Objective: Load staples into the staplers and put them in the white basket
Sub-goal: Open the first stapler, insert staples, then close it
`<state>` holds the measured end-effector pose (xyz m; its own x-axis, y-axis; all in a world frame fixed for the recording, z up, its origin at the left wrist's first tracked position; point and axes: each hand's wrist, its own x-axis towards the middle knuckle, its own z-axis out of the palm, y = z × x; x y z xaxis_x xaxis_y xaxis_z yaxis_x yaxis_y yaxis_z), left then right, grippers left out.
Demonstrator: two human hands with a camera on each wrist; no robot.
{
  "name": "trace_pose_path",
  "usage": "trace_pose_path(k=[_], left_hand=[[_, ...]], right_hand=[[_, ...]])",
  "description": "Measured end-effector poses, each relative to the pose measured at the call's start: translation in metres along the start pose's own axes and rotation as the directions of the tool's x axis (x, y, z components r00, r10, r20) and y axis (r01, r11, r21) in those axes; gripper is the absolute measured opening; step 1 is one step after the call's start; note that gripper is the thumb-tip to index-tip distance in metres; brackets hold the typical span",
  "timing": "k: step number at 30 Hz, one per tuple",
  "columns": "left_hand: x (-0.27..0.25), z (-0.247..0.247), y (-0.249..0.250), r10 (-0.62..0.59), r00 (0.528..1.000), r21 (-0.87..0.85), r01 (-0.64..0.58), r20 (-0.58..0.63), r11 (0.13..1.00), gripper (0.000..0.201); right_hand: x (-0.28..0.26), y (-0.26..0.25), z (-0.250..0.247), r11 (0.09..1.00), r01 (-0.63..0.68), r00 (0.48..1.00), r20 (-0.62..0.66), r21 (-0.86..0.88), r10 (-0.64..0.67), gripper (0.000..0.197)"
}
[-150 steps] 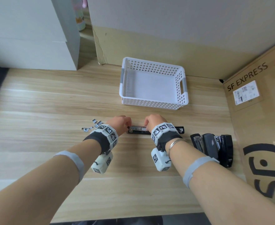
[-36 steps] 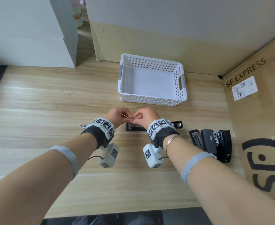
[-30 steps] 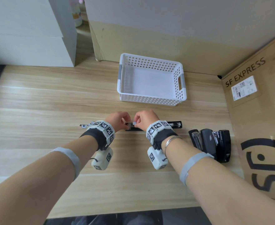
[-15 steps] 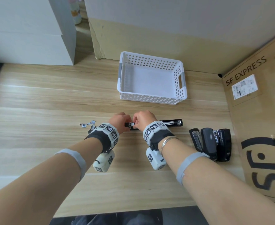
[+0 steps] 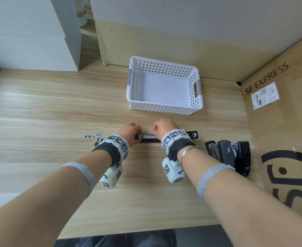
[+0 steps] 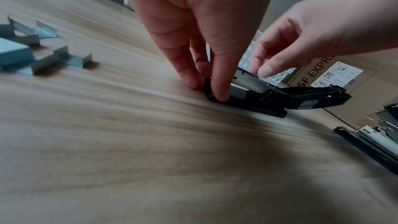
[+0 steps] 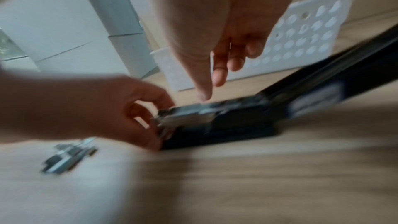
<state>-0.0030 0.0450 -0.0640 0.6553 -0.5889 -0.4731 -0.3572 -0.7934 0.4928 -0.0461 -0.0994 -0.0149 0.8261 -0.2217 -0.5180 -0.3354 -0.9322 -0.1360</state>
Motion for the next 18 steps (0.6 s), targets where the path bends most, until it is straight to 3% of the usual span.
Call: trace_pose_path(k=[2,6,7,9,10,12,18], left_hand=[[0.001,-0.003,0.001,-0.011,1.000,0.016,0.011,0.001,1.000,0.039],[0.004,-0.008,0.002,-0.022,1.000,0.018,0.022,0.003,1.000,0.037],[0.004,-0.008,0.002,-0.018,1.000,0.026,0.018,0.008,1.000,0.037],[0.006,-0.009,0.003,-0.012,1.000,0.047,0.011,0.018,0.999,0.037],[0.006,-0.009,0.003,-0.012,1.000,0.057,0.010,0.023,0.998,0.038],[0.008,-0.010,0.004,-0.012,0.999,0.085,0.009,0.035,0.996,0.040],[0.012,-0.013,0.006,-0.022,0.999,0.116,0.018,0.035,0.993,0.041]], right_hand=[[-0.002,0.018,-0.010,0.997,-0.046,0.999,0.012,-0.060,0.047,0.020],[-0.009,0.054,-0.021,0.969,-0.097,0.964,0.222,-0.225,0.148,0.055],[-0.012,0.059,-0.023,0.966,-0.091,0.948,0.276,-0.244,0.159,0.054],[-0.016,0.068,-0.024,0.966,-0.093,0.921,0.347,-0.243,0.176,0.031],[-0.018,0.072,-0.024,0.967,-0.105,0.922,0.341,-0.234,0.182,0.022],[-0.022,0.077,-0.028,0.965,-0.108,0.952,0.254,-0.240,0.170,0.022],[-0.024,0.042,-0.062,0.961,0.088,0.985,0.165,-0.261,-0.045,0.027]])
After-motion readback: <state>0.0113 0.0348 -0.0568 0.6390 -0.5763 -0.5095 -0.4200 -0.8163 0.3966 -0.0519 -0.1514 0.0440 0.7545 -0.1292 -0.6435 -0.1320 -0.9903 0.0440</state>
